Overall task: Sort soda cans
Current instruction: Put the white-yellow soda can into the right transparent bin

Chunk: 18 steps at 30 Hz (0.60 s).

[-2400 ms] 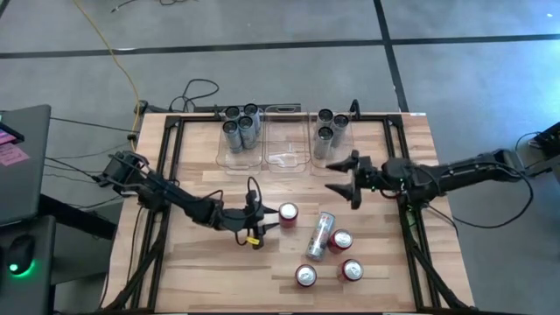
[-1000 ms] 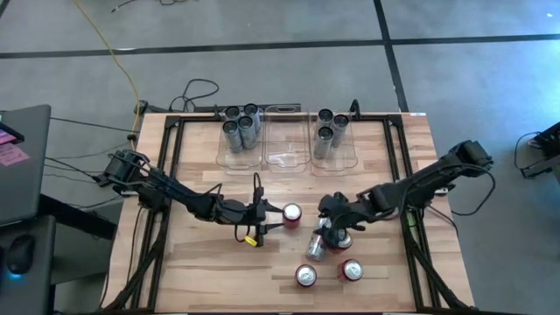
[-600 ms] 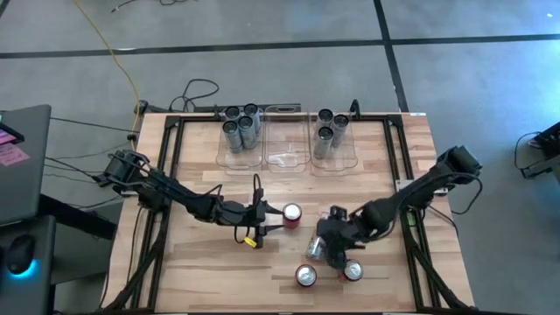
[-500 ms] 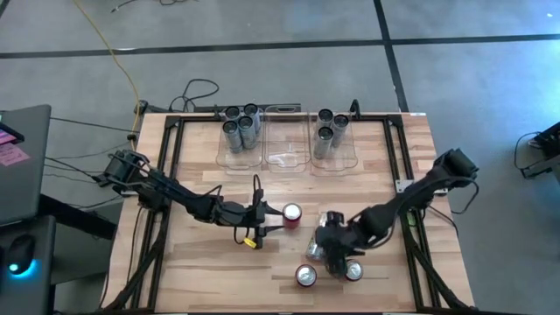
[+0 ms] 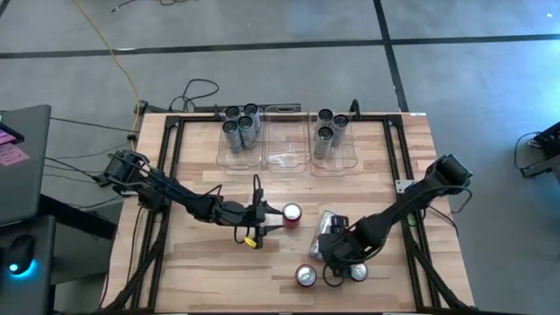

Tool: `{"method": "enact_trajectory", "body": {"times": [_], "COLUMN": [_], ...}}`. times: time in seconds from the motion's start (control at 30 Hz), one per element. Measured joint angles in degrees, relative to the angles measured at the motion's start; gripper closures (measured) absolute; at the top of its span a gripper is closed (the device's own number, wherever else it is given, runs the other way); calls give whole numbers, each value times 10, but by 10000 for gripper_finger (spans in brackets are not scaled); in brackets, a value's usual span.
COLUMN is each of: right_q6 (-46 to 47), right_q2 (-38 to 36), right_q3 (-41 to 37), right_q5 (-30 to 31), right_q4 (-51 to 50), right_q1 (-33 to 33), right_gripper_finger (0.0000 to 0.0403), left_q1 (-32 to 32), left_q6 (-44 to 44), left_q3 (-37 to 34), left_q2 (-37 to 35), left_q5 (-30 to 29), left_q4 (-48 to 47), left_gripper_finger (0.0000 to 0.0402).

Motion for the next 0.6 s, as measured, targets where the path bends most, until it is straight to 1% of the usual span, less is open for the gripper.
{"method": "enact_trajectory", "body": {"times": [0.17, 0.27, 0.33, 0.4, 0.6], "right_q6": [6, 48, 75, 80, 49], "right_q2": [-10, -11, -11, -12, -12], "right_q3": [-2, -2, -2, -2, -3], "right_q5": [14, 35, 38, 41, 43], "right_q4": [-15, -49, -71, -83, -40], "right_q1": [-8, -27, -46, -62, -101], "right_gripper_finger": [98, 98, 98, 98, 98], "left_q1": [0, 0, 0, 0, 0], "left_q6": [0, 0, 0, -3, -8], "left_q3": [0, 0, 0, 0, 0], "left_q2": [0, 0, 0, 0, 0], "left_q5": [0, 0, 0, 0, 0], "left_q4": [0, 1, 1, 1, 0], "left_gripper_finger": [223, 223, 223, 223, 223]}}
